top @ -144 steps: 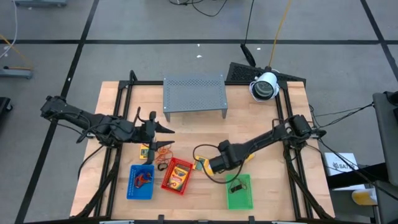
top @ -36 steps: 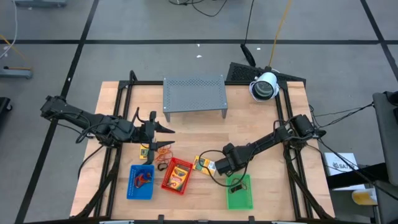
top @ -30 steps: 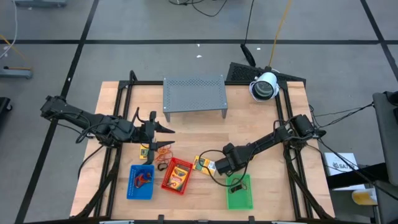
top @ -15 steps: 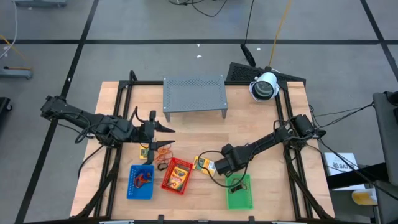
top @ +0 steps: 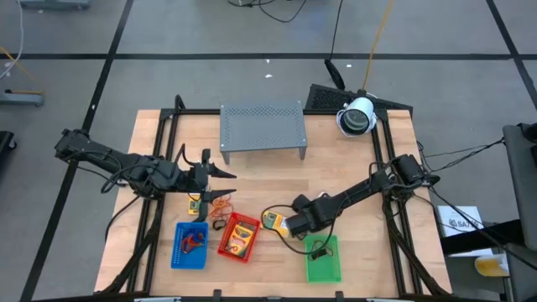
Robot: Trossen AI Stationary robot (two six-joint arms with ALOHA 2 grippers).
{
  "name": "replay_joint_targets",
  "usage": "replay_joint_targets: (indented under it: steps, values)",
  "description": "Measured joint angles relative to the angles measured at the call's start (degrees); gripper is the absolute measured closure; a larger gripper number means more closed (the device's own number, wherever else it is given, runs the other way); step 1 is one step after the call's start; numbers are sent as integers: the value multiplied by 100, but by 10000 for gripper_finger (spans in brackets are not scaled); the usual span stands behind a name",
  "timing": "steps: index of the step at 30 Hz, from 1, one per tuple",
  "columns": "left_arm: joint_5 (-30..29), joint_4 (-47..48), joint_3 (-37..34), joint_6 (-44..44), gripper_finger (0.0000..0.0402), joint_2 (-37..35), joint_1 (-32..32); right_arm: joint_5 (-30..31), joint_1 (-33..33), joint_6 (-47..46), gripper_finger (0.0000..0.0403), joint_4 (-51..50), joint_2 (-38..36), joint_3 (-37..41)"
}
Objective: Pick & Place Office Desk Supplies
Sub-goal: Put the right yellow crayon box into the red basket
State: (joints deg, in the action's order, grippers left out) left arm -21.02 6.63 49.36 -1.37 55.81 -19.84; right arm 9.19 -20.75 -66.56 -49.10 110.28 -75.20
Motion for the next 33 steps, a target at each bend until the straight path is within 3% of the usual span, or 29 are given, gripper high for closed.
replay_joint_targets:
  steps: [11,23,33]
  values:
    - [2,94,-2,68,220,-53,-1,473,0,300,403,916,-183,0]
    - [205,423,-7,342,220,-548,-66,1579,-106,753,403,1394,-1192,-2]
    - [518,808,-4,415,220,-943,-342,1937,-224,2260,403,3338,-1698,0]
